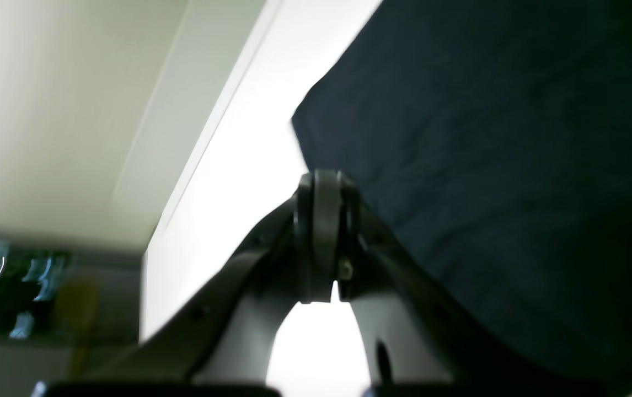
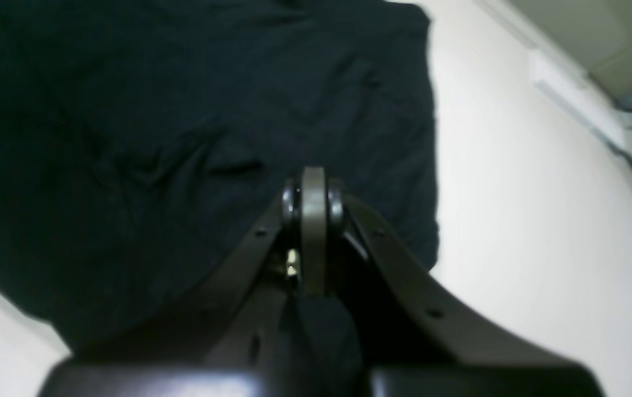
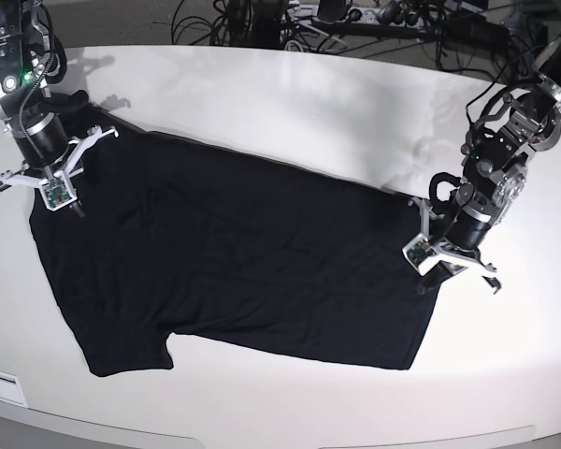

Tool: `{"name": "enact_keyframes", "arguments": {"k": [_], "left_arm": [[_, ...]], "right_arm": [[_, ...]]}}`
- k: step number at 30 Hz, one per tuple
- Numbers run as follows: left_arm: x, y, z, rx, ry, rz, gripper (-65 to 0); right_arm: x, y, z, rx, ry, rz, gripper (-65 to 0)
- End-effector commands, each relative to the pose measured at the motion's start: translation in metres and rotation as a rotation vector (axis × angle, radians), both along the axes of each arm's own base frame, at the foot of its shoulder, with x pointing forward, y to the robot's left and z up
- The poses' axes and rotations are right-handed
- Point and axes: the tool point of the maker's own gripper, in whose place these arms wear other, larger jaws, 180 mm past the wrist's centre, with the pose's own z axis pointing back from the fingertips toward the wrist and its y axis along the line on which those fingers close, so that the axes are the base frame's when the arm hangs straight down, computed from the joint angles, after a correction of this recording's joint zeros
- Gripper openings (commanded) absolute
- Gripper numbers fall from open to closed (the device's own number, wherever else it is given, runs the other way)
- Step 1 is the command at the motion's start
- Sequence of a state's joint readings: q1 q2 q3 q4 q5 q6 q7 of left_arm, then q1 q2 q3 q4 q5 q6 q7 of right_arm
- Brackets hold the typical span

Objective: Fold the T-shirt properly
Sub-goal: 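Drag the shirt toward the robot base with both grippers and lower it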

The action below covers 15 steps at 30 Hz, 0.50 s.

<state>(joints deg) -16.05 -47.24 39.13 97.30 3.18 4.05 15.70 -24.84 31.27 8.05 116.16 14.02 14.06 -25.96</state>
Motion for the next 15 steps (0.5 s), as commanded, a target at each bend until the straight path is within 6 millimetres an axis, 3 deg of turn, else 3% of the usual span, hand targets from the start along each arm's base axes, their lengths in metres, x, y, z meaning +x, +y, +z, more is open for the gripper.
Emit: {"name": "enact_keyframes", "arguments": {"k": [1,6,13,15], "left_arm": [[0.008,0.010,0.005,0.015,-0.018,0.013,-65.0],[0.016,0.013,-0.029,0.036,0.067,0.010,-65.0],[0.016,0.025,-0.066,0.035,0.157,0.014,-65.0],[0.011,0.024,-0.073,0.047,0.195,-0.003,-65.0]], "right_arm": [[0.004,-0.006,0.002,-0.010,-0.015,-0.008,-65.0],[0.004,-0.023,-0.032,0.030,0.082,-0.050,-65.0],[-0.023,-0.030,-0.089,0.087,0.270,-0.075,-65.0],[-0.030,-0.034,-0.096,0.077,0.308,-0.086,-65.0]]}}
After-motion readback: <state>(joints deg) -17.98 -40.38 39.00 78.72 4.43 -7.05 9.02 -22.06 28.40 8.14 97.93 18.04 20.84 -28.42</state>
